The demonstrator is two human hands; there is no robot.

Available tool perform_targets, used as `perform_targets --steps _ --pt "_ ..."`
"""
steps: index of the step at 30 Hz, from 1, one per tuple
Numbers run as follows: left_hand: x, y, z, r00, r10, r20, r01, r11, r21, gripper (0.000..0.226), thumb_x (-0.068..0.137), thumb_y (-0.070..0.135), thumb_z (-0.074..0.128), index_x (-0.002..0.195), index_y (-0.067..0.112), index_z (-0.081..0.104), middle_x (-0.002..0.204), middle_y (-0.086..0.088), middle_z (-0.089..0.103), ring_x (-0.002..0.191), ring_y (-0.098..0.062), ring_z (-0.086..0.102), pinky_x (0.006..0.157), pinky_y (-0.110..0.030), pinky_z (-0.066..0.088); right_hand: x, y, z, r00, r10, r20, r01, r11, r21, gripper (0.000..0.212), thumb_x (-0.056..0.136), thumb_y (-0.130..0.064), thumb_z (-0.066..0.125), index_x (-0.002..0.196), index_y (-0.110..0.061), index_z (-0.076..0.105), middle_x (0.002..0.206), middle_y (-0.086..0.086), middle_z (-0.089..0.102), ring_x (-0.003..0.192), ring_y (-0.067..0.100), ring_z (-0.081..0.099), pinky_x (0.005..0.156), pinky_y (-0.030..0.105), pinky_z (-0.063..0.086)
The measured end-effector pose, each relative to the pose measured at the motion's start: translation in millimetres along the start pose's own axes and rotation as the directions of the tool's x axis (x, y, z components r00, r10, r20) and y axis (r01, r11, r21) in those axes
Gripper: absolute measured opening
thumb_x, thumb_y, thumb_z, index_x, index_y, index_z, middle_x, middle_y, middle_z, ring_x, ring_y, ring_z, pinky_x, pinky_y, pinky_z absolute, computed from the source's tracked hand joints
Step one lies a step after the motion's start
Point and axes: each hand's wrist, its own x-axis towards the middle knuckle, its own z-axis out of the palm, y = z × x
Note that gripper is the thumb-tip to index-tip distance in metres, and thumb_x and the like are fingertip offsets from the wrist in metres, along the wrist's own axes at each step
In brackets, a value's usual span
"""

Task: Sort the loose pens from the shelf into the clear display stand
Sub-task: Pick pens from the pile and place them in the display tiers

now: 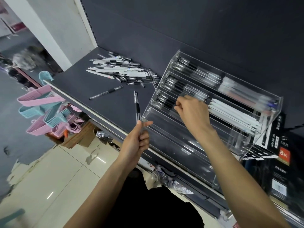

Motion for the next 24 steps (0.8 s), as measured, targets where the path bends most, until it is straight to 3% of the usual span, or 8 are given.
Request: perform_targets --steps 4,8,12,15,16,19,22,24 --pt "3 0 7 0.998 0.022 0.052 -0.024 0.999 0.048 0.048 0.1 0.043 0.029 0.121 0.011 0.057 0.063 0.006 0.022 0.051 -0.007 0.02 0.045 -0.016 0.022 -11 -33 -10 1.0 0.01 0.0 -0.009 0.906 0.424 0.02 0.09 -0.032 0.06 0.099 -0.017 0.069 0.088 -0.006 0.07 0.065 0.0 0.057 0.057 0.011 0.045" --pt "4 3 11 0.994 0.042 0.102 -0.052 0.994 0.095 0.043 0.101 0.041 0.028 0.129 0.021 0.053 0.064 0.006 0.023 0.052 -0.006 0.021 0.047 -0.017 0.025 -13 -57 1 0.987 0.058 0.15 -0.128 0.849 0.513 0.026 0.092 -0.036 0.055 0.11 -0.021 0.066 0.097 -0.008 0.071 0.086 0.005 0.064 0.076 0.027 0.053" --pt "2 7 10 0.988 0.067 0.142 -0.091 0.981 0.172 0.038 0.1 0.043 0.03 0.118 0.02 0.054 0.067 0.005 0.026 0.053 -0.007 0.022 0.049 -0.018 0.025 -10 -61 4 0.958 0.112 0.263 -0.271 0.648 0.712 0.024 0.09 -0.024 0.062 0.11 -0.012 0.065 0.092 -0.009 0.069 0.077 -0.005 0.061 0.071 0.005 0.045" --pt "2 4 7 0.988 0.097 0.12 -0.125 0.957 0.261 0.045 0.099 0.044 0.028 0.126 0.021 0.056 0.074 0.003 0.048 0.058 -0.006 0.041 0.055 -0.019 0.037 -9 -62 1 0.953 0.2 0.226 -0.296 0.475 0.829 0.017 0.087 -0.021 0.065 0.102 -0.014 0.066 0.082 -0.011 0.069 0.069 -0.004 0.065 0.069 0.009 0.049" --pt "2 3 5 0.99 0.116 0.085 -0.136 0.949 0.285 0.045 0.1 0.043 0.028 0.124 0.021 0.059 0.08 0.003 0.055 0.063 -0.007 0.049 0.059 -0.019 0.042 -8 -57 -4 0.949 0.252 0.189 -0.29 0.465 0.836 0.017 0.087 -0.022 0.065 0.102 -0.016 0.066 0.082 -0.013 0.069 0.072 -0.007 0.064 0.069 0.008 0.049" --pt "4 2 -4 0.988 0.143 -0.051 -0.125 0.955 0.268 0.045 0.102 0.039 0.027 0.115 0.017 0.063 0.079 0.005 0.056 0.068 -0.007 0.052 0.063 -0.019 0.046 -5 -32 -24 0.952 0.304 0.03 -0.228 0.644 0.73 0.022 0.089 -0.023 0.062 0.11 -0.021 0.067 0.09 -0.019 0.066 0.08 -0.008 0.06 0.073 0.007 0.046" --pt "5 3 -16 0.985 0.124 -0.123 -0.104 0.982 0.158 0.042 0.103 0.033 0.029 0.102 0.008 0.062 0.06 0.008 0.035 0.054 -0.009 0.032 0.053 -0.019 0.032 -3 -10 -28 0.979 0.202 -0.007 -0.18 0.886 0.426 0.026 0.089 -0.023 0.063 0.114 -0.019 0.067 0.098 -0.009 0.068 0.088 0.007 0.062 0.076 0.019 0.049" --pt "5 5 -20 0.983 0.113 -0.148 -0.098 0.99 0.1 0.037 0.103 0.031 0.032 0.094 0.01 0.061 0.056 0.009 0.027 0.053 -0.009 0.024 0.049 -0.019 0.025 -2 -3 -19 0.991 0.137 -0.003 -0.133 0.964 0.232 0.027 0.086 -0.022 0.066 0.113 -0.019 0.068 0.099 -0.002 0.07 0.086 0.013 0.064 0.07 0.023 0.05"
